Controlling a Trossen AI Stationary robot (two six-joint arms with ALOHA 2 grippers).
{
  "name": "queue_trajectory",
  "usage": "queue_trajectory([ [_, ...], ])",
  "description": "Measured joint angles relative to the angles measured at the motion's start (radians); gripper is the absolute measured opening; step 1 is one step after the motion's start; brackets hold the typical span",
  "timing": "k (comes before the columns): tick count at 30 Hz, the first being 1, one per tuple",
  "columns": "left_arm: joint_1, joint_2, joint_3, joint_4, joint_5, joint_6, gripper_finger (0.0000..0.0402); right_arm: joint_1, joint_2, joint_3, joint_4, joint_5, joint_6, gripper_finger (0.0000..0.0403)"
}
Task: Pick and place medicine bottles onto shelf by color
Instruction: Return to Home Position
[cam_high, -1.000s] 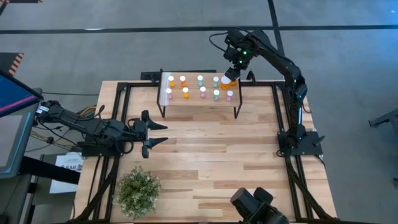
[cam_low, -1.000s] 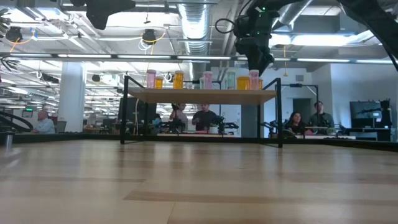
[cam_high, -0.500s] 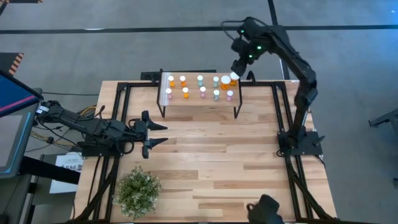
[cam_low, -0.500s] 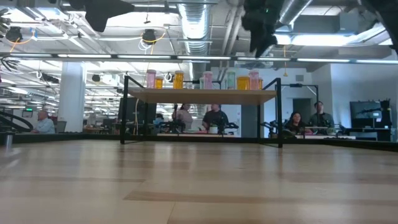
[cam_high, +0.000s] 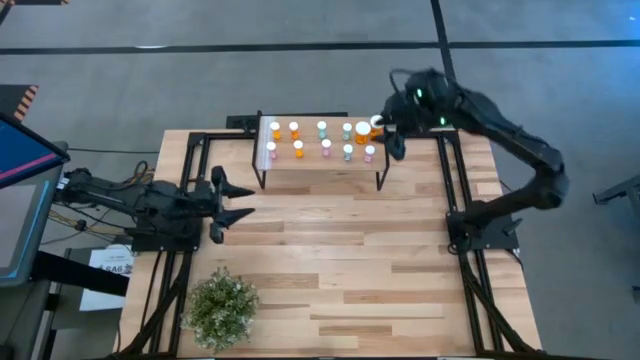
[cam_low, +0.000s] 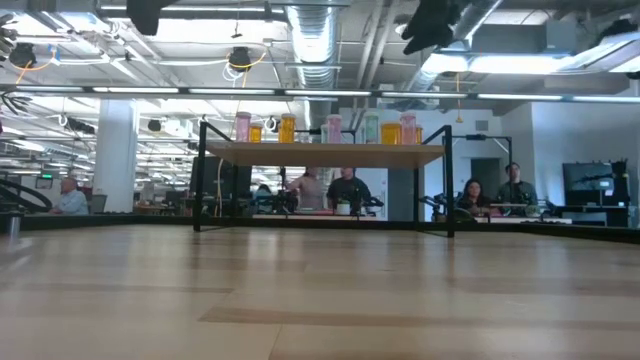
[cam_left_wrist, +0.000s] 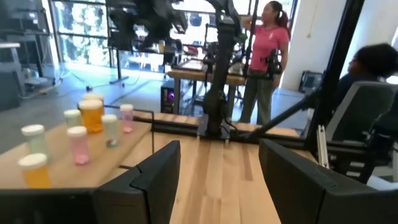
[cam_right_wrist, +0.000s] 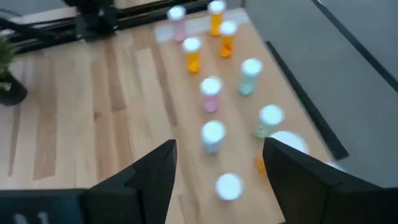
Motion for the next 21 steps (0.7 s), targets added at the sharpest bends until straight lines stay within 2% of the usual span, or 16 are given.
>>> queue_trajectory([
  [9, 0.045, -0.105, -0.004, -0.11, 0.001, 0.032, 0.0179, 0.125, -0.293, -0.554, 0.436, -0.001, 0.054, 0.026],
  [13, 0.082, -0.117, -0.048, -0.094, 0.041, 0.014, 0.016, 0.2, -0.374, -0.767, 0.719, -0.002, 0.084, 0.026],
  [17, 0.113, -0.121, -0.116, -0.034, 0.1, 0.0, 0.0141, 0.276, -0.414, -0.922, 0.944, -0.002, 0.091, 0.026],
  [21, 0.126, -0.157, -0.157, 0.0, 0.128, -0.019, 0.0123, 0.331, -0.444, -1.014, 1.057, -0.001, 0.092, 0.0252],
])
